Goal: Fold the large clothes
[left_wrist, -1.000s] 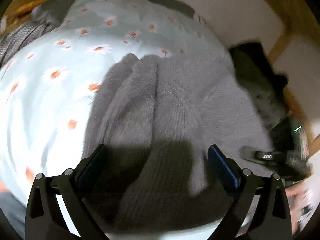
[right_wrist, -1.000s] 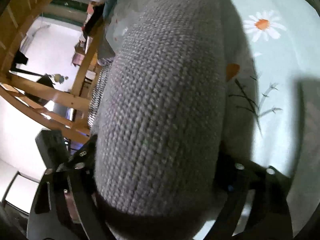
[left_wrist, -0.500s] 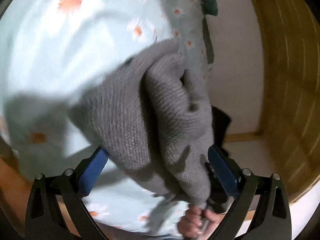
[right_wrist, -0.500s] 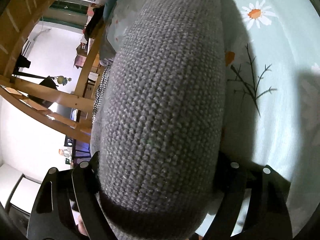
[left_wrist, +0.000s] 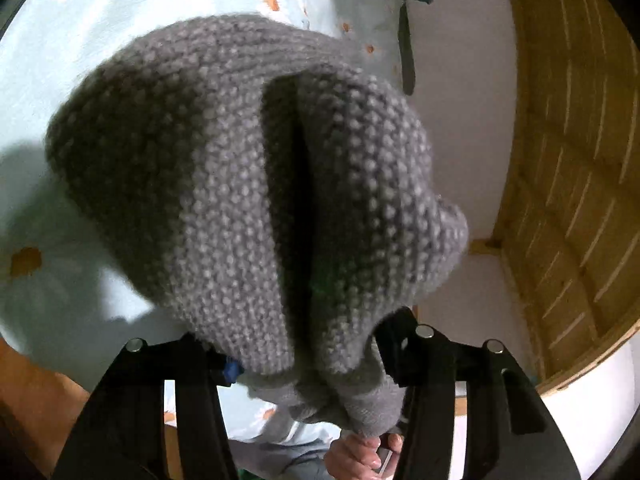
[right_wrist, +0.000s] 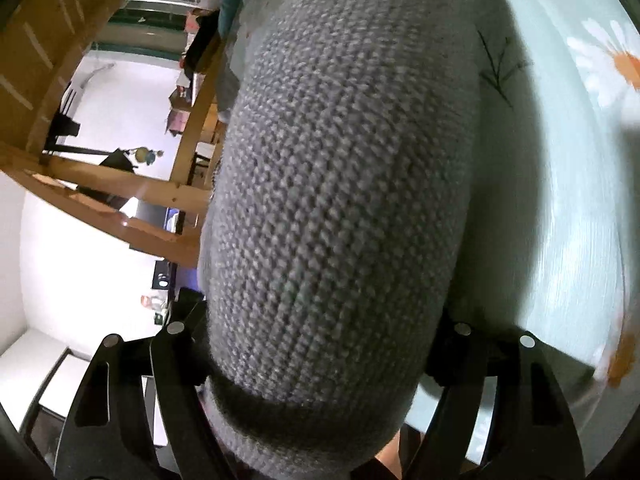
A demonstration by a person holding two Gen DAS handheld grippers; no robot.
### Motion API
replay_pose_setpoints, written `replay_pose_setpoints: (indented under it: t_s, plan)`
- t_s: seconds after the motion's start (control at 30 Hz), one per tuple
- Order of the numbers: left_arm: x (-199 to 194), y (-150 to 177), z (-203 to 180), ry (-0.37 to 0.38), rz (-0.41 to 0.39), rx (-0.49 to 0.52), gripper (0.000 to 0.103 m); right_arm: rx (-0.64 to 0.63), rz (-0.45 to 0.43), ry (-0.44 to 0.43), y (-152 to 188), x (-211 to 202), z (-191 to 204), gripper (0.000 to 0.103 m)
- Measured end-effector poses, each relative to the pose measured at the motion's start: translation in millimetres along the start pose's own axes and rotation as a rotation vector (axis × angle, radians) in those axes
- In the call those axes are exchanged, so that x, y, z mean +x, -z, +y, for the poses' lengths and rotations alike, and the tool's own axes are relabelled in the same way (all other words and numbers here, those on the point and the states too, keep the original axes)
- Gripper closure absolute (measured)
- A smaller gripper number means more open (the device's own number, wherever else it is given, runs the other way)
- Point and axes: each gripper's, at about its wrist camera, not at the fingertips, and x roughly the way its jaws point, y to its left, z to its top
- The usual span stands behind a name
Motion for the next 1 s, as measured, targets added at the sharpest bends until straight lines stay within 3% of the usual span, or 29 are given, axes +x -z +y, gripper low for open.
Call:
replay_pose_setpoints:
  t_s: [0.23,0.43,0.57,0.7,0.83,1.0]
  plan:
    - [2,3,-28,-0.048,0.014,0.126,0.056,-0.043,-0.035,0.006,2,-4,20,0.042]
    - [-10,-35,-68,-0.079,-0.1,0.217,0.057,-0.13,0.003,0.003,-30,28,63,0.045]
    - [-17,-82,-67,-0.097,-0.208,0.17,0.059,-0.159,0.035,0.003,-73,83,89,0.045]
    - [-38,-133,-57,-0.145,-0.337,0.133,0.059,-0.189,0.119,-0.017,-128,168,119,0.046]
    - [-61,-186,-49,-0.189,-0.39,0.098,0.059,-0.211,0.156,-0.005,-163,239,151,0.047]
    - [-94,-230,-77,-0.234,-0.447,0.196,0.06,-0.277,0.133,-0.041,-184,286,199,0.05]
